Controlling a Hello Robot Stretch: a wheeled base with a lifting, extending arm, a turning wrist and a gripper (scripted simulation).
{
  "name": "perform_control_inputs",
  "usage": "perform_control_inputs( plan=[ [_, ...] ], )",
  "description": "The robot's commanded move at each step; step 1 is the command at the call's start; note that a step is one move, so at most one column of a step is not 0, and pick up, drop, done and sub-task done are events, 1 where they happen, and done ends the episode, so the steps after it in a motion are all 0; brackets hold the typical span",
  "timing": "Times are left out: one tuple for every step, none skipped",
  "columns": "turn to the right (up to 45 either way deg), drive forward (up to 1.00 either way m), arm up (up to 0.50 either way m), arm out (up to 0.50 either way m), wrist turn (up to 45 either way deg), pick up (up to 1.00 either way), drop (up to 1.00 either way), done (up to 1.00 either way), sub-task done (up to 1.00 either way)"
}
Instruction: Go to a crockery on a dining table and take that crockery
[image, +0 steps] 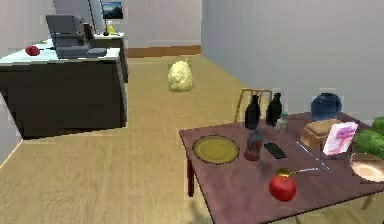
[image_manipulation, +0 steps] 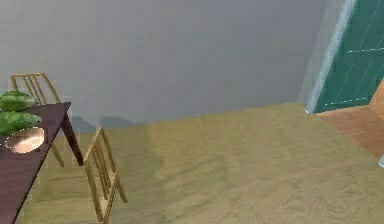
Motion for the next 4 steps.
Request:
perform_control_inputs(
  plan=[
    [-39.0, 0.00, 0.00, 0.00, 0.0, 0.00, 0.00, 0.00, 0.00],
    [45.0, 0.00, 0.00, 0.00, 0.0, 0.00, 0.00, 0.00, 0.00],
    [45.0, 0.00, 0.00, 0.00, 0.0, 0.00, 0.00, 0.00, 0.00],
    [18.0, 0.00, 0.00, 0.00, 0.0, 0.00, 0.00, 0.00, 0.00]
  ],
)
